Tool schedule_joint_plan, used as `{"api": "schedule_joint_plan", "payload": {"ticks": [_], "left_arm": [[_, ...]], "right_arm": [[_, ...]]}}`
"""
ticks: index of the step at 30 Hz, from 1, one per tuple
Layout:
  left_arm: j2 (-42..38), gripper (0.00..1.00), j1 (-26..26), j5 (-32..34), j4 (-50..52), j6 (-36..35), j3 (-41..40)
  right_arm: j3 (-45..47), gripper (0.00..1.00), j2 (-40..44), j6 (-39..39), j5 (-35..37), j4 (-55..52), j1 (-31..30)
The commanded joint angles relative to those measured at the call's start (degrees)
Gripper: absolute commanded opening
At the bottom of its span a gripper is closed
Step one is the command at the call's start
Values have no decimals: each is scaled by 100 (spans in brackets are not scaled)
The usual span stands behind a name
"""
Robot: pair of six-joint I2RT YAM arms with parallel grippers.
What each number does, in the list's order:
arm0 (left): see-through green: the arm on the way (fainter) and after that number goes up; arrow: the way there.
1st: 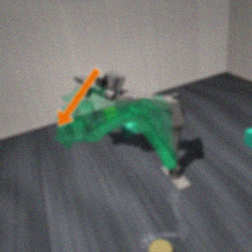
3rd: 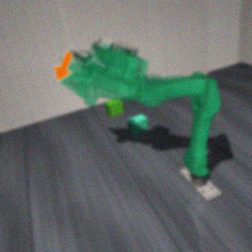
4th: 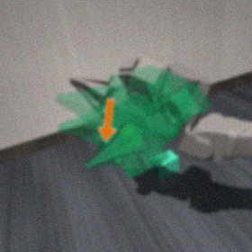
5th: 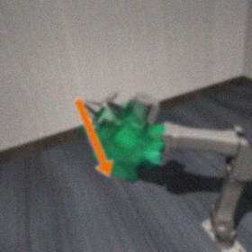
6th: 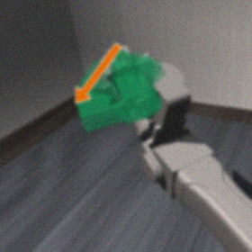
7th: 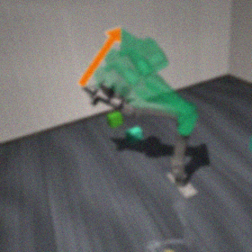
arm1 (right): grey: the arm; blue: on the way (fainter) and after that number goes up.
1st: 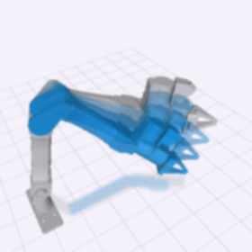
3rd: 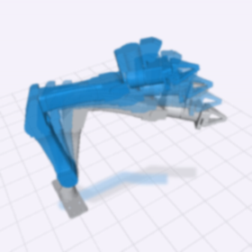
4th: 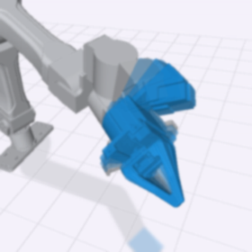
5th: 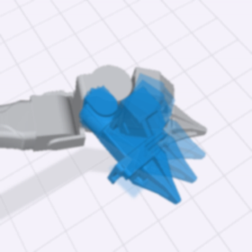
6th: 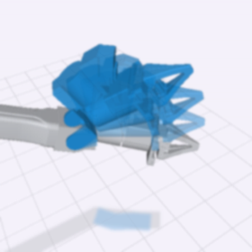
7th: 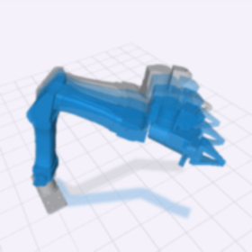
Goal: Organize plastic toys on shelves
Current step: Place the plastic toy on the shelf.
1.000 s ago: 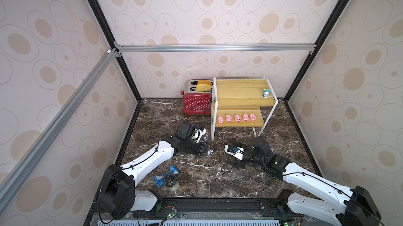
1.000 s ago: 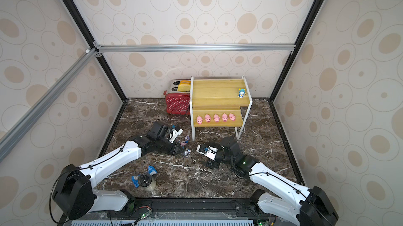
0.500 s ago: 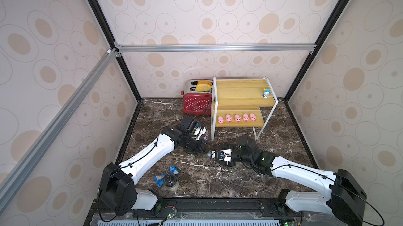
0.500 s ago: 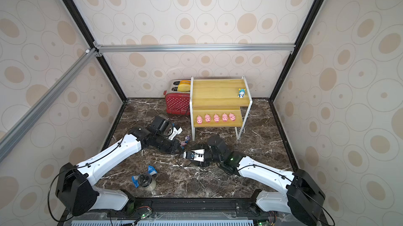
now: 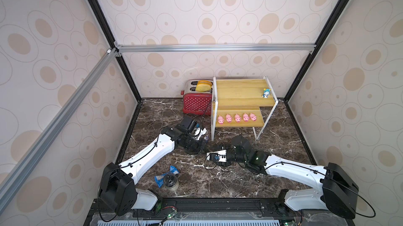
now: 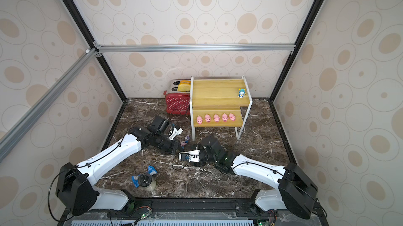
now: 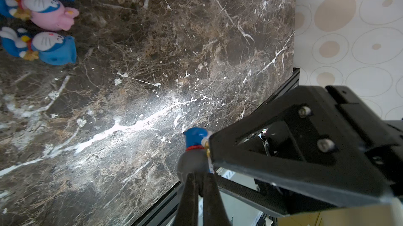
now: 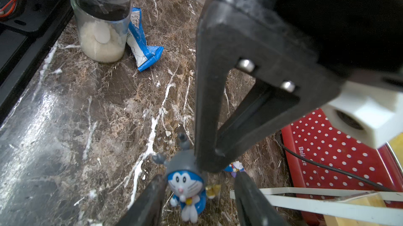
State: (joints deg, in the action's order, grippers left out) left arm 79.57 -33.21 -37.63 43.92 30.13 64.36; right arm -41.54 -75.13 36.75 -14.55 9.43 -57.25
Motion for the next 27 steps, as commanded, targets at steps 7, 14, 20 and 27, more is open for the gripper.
{"api": "schedule_joint_plan", "payload": {"ticks": [7, 14, 20, 27], "left_arm": [[78, 0, -36, -161, -75, 76, 278], [136, 0, -36, -224, -85, 98, 289], [138, 0, -36, -232, -92, 98, 276], [79, 0, -38, -247, -125, 54, 270]], "right_arm": [[-216, 53, -105, 117, 50, -161, -63], [-135, 59, -99, 319, 281, -151, -102], [-187, 52, -116, 367, 260, -242, -104], [-254, 40, -145, 299, 279, -372, -103]]}}
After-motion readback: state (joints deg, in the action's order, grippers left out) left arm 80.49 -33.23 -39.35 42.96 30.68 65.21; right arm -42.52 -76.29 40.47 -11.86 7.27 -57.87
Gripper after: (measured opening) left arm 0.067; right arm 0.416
